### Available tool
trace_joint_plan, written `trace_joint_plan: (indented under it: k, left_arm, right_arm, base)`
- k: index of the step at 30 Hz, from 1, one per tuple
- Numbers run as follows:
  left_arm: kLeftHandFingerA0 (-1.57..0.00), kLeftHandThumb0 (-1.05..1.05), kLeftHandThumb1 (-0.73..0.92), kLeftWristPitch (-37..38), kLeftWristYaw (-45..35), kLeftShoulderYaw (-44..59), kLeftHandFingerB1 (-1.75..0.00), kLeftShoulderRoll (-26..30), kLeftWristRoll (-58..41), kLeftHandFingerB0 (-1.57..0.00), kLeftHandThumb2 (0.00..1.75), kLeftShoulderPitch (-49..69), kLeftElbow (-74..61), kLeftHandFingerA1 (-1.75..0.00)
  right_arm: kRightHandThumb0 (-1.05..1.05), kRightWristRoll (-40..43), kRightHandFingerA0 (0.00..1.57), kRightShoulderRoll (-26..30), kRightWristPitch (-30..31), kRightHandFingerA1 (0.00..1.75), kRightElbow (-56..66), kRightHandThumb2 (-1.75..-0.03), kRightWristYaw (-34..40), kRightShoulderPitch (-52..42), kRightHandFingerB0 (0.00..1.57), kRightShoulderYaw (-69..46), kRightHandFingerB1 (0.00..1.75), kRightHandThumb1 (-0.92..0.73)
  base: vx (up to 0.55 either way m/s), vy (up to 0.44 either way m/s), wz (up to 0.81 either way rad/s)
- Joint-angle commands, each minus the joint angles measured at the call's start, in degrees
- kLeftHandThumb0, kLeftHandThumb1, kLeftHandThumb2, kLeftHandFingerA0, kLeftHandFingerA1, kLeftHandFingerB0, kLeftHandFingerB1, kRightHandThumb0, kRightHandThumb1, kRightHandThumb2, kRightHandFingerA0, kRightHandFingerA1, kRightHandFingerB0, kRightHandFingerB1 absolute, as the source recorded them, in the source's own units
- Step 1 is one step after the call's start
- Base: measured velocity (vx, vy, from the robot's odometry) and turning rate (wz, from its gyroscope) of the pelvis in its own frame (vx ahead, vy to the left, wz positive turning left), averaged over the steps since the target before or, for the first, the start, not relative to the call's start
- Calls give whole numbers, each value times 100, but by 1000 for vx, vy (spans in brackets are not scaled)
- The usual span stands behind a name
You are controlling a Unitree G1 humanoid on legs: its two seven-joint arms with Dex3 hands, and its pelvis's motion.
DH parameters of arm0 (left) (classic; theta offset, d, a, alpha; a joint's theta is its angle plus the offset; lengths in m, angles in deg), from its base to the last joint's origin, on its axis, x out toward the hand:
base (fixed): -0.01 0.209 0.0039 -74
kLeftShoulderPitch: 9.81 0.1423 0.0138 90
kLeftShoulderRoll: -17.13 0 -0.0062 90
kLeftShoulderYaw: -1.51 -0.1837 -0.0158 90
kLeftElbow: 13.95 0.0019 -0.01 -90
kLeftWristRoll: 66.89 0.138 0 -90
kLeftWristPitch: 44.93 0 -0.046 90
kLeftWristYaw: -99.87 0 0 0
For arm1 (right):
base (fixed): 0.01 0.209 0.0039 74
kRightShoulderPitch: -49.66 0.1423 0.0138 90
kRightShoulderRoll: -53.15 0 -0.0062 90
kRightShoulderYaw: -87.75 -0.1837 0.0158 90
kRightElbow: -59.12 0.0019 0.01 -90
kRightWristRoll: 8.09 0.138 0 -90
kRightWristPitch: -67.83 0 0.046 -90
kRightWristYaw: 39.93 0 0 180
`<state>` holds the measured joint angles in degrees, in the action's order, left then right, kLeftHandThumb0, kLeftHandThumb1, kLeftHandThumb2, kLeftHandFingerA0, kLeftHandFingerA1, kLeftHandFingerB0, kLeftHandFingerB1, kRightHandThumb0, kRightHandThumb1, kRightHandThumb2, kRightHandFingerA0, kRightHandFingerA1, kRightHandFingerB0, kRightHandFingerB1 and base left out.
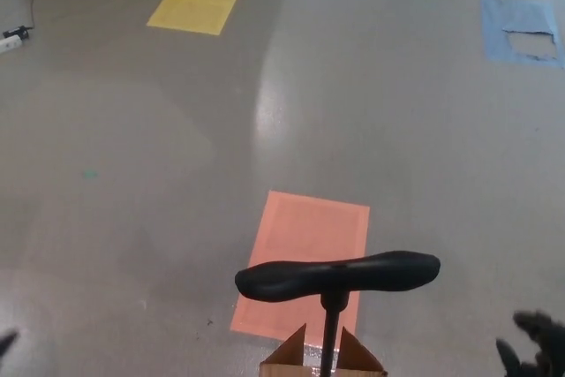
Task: An air pump is kept on top of a storage box on the floor and the robot uses its right hand to press down on the handle of the pump to compress it
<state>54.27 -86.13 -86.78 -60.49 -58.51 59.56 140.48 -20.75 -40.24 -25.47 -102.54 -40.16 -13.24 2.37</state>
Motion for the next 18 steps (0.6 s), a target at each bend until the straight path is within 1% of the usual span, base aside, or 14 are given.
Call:
trace_joint_plan:
  k: [1,2,3,4,6,9,10,11,12,13,14,16,17,18]
  left_arm:
    - [-18,-37,68,400,-140,13,-33,150,3,-17,68,-128,325,-38]
    - [-18,-37,68,407,-137,8,-33,152,6,-17,68,-138,343,-38]
    - [-18,-37,68,424,-138,3,-34,157,12,-17,69,-153,370,-39]
    - [-18,-37,68,466,-148,2,-34,163,11,-17,69,-160,396,-39]
    - [-18,-36,68,527,-177,22,-34,168,-14,-16,68,-152,420,-39]
    - [-18,-37,68,549,-182,29,-34,163,-25,-17,69,-155,415,-38]
    - [-17,-37,68,561,-179,8,-34,148,-8,-16,68,-170,392,-39]
    - [-17,-37,68,568,-179,-1,-34,142,-2,-16,68,-177,384,-39]
    - [-17,-37,68,567,-176,-15,-33,144,10,-16,68,-179,366,-38]
    - [-17,-37,68,567,-174,-25,-33,145,20,-16,68,-181,353,-38]
    - [-18,-38,68,563,-154,-62,-34,151,57,-16,69,-187,324,-38]
    - [-17,-37,68,560,-151,-86,-33,158,79,-15,68,-201,278,-37]
    - [-17,-37,68,563,-178,-70,-33,157,51,-15,68,-210,251,-37]
    - [-18,-36,68,616,-179,-63,-33,147,35,-15,67,-203,205,-37]
  right_arm:
    - [-61,17,1,102,-481,31,-240,-97,406,76,1,-135,28,-69]
    - [-61,24,1,97,-508,31,-244,-97,452,82,1,-157,28,-69]
    - [-59,168,2,71,-678,40,-198,-93,584,95,1,-330,35,-63]
    - [-30,468,0,22,-1053,47,-57,-113,739,112,0,-670,46,-66]
    - [-30,762,1,-53,-1513,47,131,-113,841,107,0,-1050,46,-66]
    - [-30,1019,0,-152,-2003,47,450,-114,846,13,0,-1410,46,-67]
    - [-31,1258,0,-255,-2384,47,1007,-113,834,-209,0,-1649,46,-65]
    - [-31,1342,0,-304,-2535,47,1240,-113,823,-302,0,-1761,46,-65]
    - [-61,1441,19,-365,-2635,31,1679,-66,798,-478,21,-1858,29,-83]
    - [-61,1519,19,-411,-2707,31,2011,-66,779,-611,21,-1927,29,-83]
    - [-65,1646,24,-474,-2876,31,2599,-66,734,-838,26,-2036,30,-85]
    - [-68,1781,28,-543,-3023,31,3456,-66,681,-1096,30,-2169,30,-85]
    - [-68,1871,28,-584,-3041,31,4013,-66,675,-1229,30,-2240,30,-85]
    - [-66,2142,20,-534,-2757,30,5187,-66,501,-1477,22,-2316,30,-88]
  base:
    - [0,0,0]
    - [0,0,0]
    - [0,0,0]
    - [0,0,0]
    - [0,0,0]
    - [0,0,0]
    - [0,0,0]
    - [0,0,0]
    - [0,0,0]
    - [0,0,0]
    - [0,0,0]
    - [0,0,0]
    - [0,0,0]
    - [0,0,0]
